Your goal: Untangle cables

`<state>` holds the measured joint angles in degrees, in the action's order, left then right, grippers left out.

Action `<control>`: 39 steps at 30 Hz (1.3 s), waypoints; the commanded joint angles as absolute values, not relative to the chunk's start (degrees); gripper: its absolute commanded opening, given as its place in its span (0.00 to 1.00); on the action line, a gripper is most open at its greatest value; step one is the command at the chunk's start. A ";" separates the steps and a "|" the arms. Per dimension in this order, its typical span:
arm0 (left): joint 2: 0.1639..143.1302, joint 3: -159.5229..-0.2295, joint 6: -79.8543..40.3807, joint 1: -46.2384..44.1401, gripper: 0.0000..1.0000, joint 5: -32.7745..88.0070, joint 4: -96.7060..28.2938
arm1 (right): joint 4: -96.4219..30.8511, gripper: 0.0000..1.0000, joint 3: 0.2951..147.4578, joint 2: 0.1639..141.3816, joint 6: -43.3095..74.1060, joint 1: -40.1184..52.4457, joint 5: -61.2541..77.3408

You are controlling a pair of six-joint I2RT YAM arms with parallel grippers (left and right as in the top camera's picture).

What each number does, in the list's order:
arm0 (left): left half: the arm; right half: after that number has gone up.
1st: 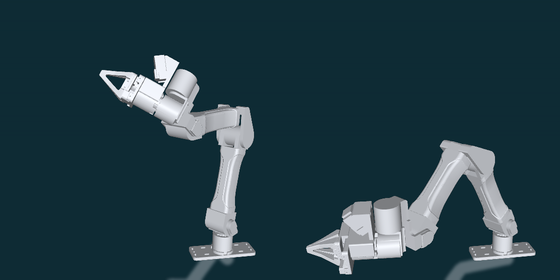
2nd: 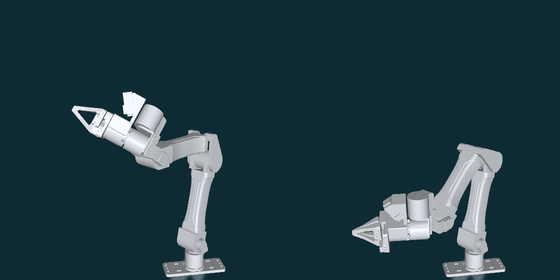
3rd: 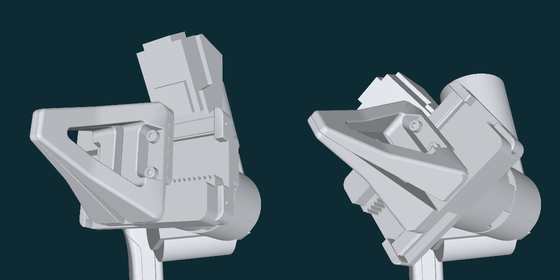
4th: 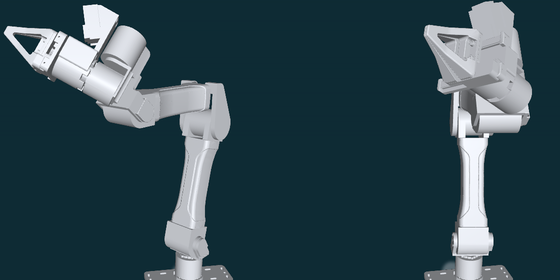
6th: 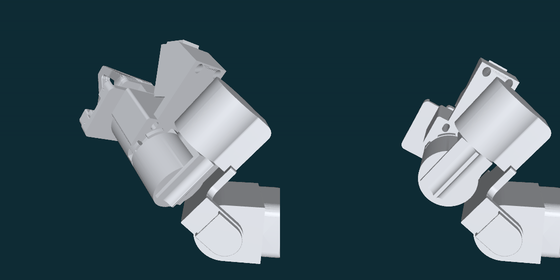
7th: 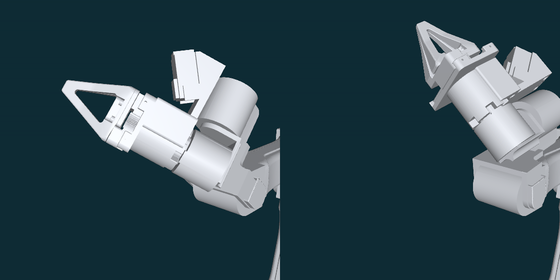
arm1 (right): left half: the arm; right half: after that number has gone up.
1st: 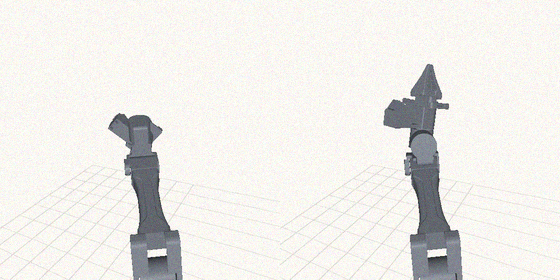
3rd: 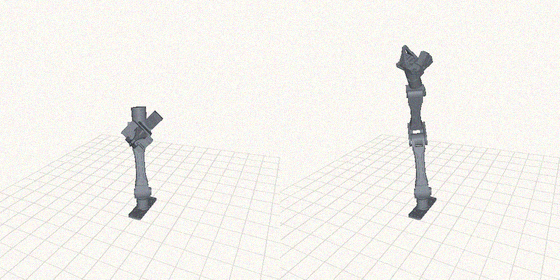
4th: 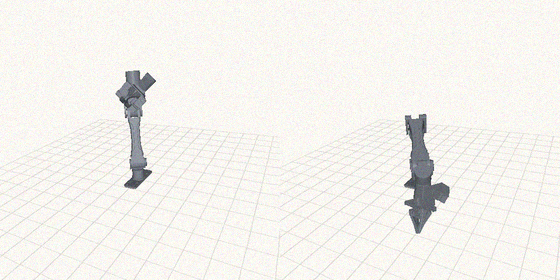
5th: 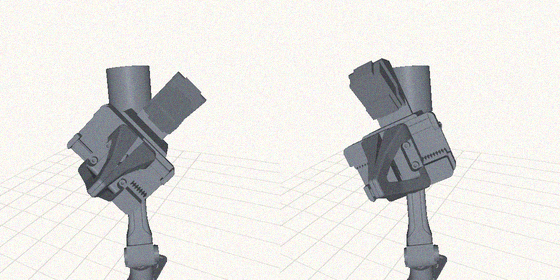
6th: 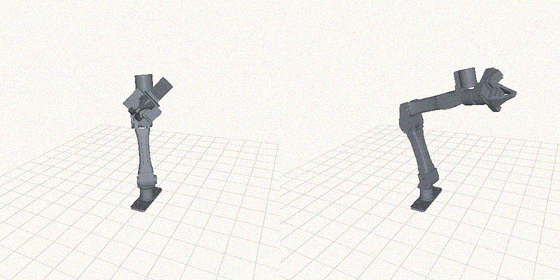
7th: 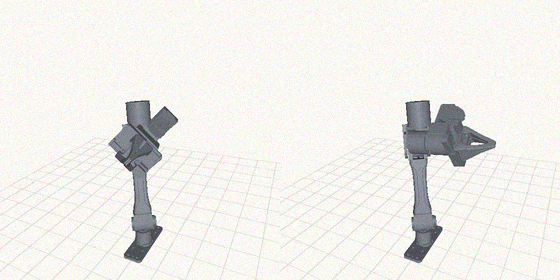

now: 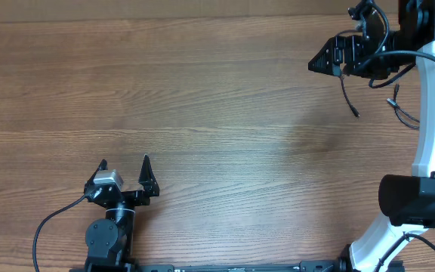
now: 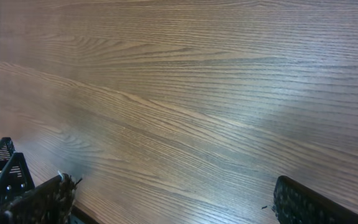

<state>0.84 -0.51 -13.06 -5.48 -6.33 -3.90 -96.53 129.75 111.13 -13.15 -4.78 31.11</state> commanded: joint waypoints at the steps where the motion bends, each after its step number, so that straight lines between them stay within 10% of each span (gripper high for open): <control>1: 0.23 -0.27 -11.55 -4.99 1.00 -7.46 -3.81 | -96.33 1.00 130.15 110.96 -13.08 -4.60 31.59; 39: 0.25 -0.27 -11.55 -4.99 1.00 -7.46 -3.79 | -96.66 1.00 130.15 110.98 -13.10 -4.62 28.16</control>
<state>0.84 -0.51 -13.06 -5.48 -6.33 -3.90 -96.71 129.75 111.13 -13.13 -4.78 30.41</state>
